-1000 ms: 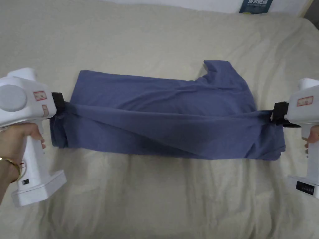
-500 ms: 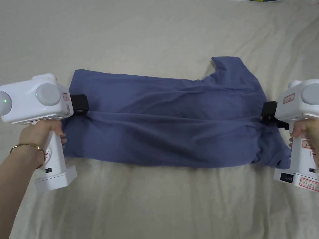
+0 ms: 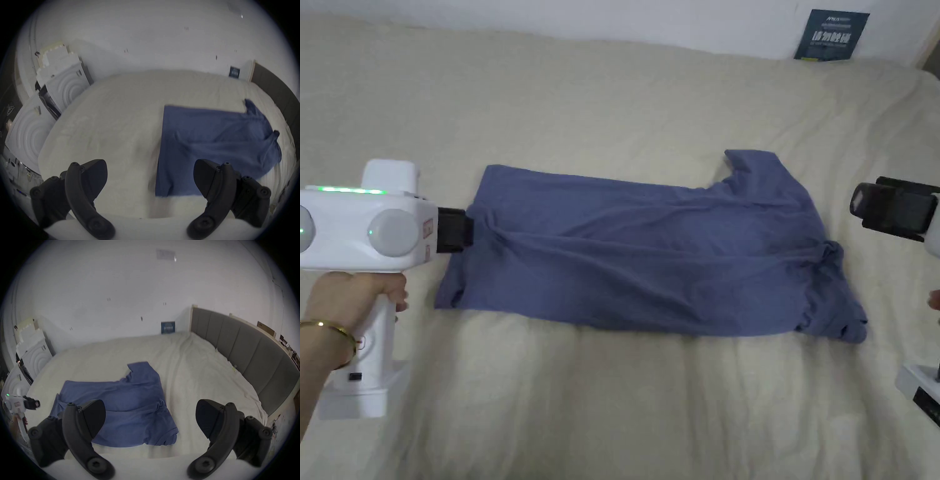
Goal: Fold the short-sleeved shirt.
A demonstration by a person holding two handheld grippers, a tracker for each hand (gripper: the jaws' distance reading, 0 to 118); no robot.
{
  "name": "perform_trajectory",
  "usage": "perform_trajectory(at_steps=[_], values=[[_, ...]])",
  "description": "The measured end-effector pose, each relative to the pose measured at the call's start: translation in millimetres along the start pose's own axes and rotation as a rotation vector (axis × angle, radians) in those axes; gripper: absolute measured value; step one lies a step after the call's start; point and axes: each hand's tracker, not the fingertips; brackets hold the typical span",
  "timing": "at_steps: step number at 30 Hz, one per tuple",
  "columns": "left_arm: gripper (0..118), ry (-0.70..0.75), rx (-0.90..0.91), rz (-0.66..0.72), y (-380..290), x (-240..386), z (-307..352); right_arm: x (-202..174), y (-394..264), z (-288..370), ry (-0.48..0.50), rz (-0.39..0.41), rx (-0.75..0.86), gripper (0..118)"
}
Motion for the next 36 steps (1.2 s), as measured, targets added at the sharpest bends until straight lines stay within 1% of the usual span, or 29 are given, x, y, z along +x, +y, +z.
perform_trajectory(at_steps=[2,4,6,8,10,11,12,13,14,15,16,17,18,20,21,22,24,26,28,29,30,32,33,34,36], values=[[110,-0.021,-0.094,0.032,-6.3,-3.4,-13.6,-1.2,-7.6,22.2,0.013,-0.018,0.062,117],[110,-0.032,-0.168,0.053,-13.1,-3.4,-28.5,-2.8,-13.8,36.2,0.024,-0.03,0.082,118],[110,-0.037,-0.223,0.044,-19.1,0.7,-45.9,-4.8,-20.2,49.8,0.024,-0.042,0.101,118],[108,-0.021,-0.264,0.035,-22.0,7.6,-60.3,-5.2,-22.2,56.8,0.051,-0.042,0.094,118],[101,-0.034,-0.286,0.064,-23.3,13.0,-69.6,-5.9,-24.5,62.1,0.054,-0.046,0.09,118],[95,-0.032,-0.308,0.082,-22.5,15.7,-75.5,-8.7,-25.1,65.2,0.061,-0.042,0.082,118],[85,-0.033,-0.318,0.086,-22.2,18.1,-79.7,-12.0,-25.3,67.5,0.06,-0.031,0.076,118],[72,-0.037,-0.323,0.083,-22.1,20.4,-83.6,-13.2,-25.8,68.6,0.055,-0.021,0.072,118],[55,-0.037,-0.343,0.07,-21.7,21.2,-90.4,-14.2,-25.8,68.9,0.049,-0.011,0.069,118],[34,-0.078,-0.359,0.076,-22.2,25.5,-95.3,-15.4,-26.0,69.1,0.053,0.0,0.064,118],[24,-0.136,-0.356,0.106,-24.1,20.5,-85.4,-9.1,-26.2,64.5,0.047,0.006,0.062,118],[10,-0.1,-0.345,0.103,-23.4,23.3,-85.1,-9.1,-25.1,62.2,0.044,0.012,0.054,118],[8,-0.124,-0.344,0.085,-23.1,24.9,-85.6,-8.8,-24.0,59.1,0.049,0.015,0.045,118],[7,-0.108,-0.338,-0.008,-23.1,21.8,-86.5,-4.5,-22.7,49.1,0.054,0.018,0.024,118],[7,-0.116,-0.334,-0.002,-23.0,14.5,-85.8,-3.6,-21.1,41.8,0.049,0.02,0.0,118],[6,-0.118,-0.326,0.009,-17.3,34.8,-67.2,-2.5,-19.5,33.5,0.04,0.024,-0.031,118],[6,-0.149,-0.256,0.077,-9.7,25.1,-54.9,3.3,-20.1,6.9,0.029,0.061,-0.129,118],[6,-0.167,-0.211,0.089,-6.6,8.9,-56.4,6.1,-22.9,-24.6,0.009,0.098,-0.234,118],[6,-0.166,-0.181,0.089,-2.6,-1.1,-49.9,10.6,-30.7,-53.8,0.007,0.106,-0.343,118],[6,-0.168,-0.164,0.098,-0.8,-7.7,-47.0,13.5,-37.3,-71.8,-0.022,0.096,-0.413,118],[6,-0.173,-0.155,0.109,-3.3,2.8,-40.7,15.8,-43.0,-83.8,-0.042,0.081,-0.456,118],[6,-0.183,-0.146,0.132,-1.1,-2.8,-41.2,19.4,-58.7,-108.7,-0.083,0.075,-0.544,118],[6,-0.187,-0.142,0.145,-3.1,0.0,-34.8,21.5,-65.6,-118.0,-0.103,0.069,-0.556,118],[6,-0.19,-0.142,0.153,-6.5,6.5,-25.7,24.1,-70.0,-123.8,-0.103,0.062,-0.574,118],[6,-0.195,-0.148,0.17,-6.6,1.6,-28.0,28.3,-79.5,-134.1,-0.115,0.016,-0.585,118]])
